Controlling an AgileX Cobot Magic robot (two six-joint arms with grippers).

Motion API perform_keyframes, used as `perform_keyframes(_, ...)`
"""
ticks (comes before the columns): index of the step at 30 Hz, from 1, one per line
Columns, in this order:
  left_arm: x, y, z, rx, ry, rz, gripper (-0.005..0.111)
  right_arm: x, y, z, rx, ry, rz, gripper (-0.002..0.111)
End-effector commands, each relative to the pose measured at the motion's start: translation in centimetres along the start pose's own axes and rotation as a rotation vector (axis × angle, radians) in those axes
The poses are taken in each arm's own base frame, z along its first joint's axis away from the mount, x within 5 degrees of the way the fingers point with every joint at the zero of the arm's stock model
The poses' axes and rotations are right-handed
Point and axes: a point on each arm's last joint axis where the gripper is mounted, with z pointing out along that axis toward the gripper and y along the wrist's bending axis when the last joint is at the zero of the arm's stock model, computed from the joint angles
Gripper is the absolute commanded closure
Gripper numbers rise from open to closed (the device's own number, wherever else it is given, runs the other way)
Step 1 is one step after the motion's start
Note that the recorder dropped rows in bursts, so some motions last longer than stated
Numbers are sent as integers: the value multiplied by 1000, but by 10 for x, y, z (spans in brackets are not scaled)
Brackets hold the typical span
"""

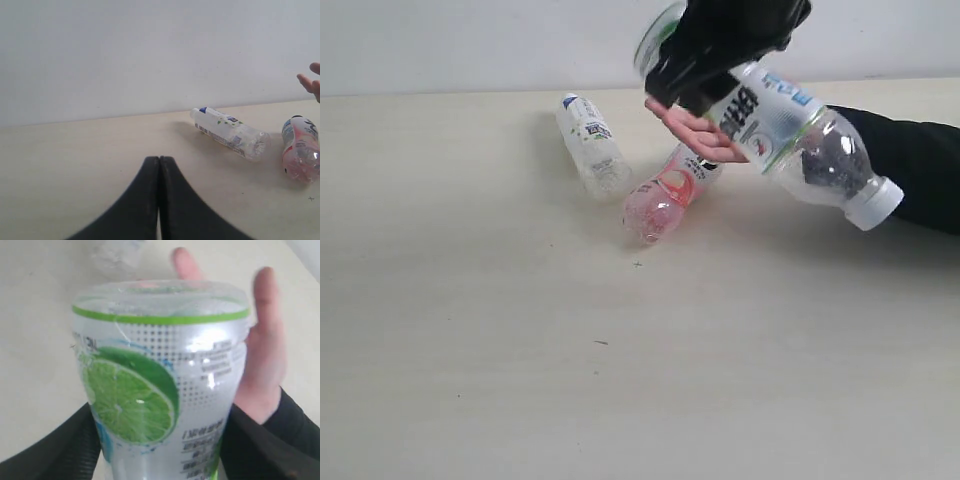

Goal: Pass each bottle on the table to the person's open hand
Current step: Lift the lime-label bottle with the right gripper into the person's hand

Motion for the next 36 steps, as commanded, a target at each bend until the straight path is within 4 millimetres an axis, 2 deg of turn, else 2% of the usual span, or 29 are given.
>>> perform_keyframes(1, 0, 0, 0, 6, -13, -6, 107, 1, -37, -1, 2, 6, 211, 108)
perform_keyframes(5, 0, 0, 0, 6, -13, -6, 107, 0, -59, 14, -23, 20, 322, 108)
perform_keyframes(10, 0, 0, 0, 6, -13, -6, 107, -11, -71, 41, -95, 5, 402, 108)
perform_keyframes(18, 0, 0, 0, 6, -13, -6, 107, -36, -75, 79, -110, 37, 382, 108)
perform_keyframes(23, 0, 0, 0, 6, -13, -6, 107, -42, -74, 104, -115, 73, 377, 108)
perform_keyframes(27, 0, 0, 0, 6, -13, -6, 107, -41, -72, 116, -119, 98, 375, 107)
perform_keyframes(30, 0, 0, 0, 6, -13, -6, 107, -41, -71, 119, -120, 104, 375, 99)
perform_keyframes(36, 0, 0, 0, 6, -13, -6, 107, -41, -71, 120, -120, 106, 377, 62)
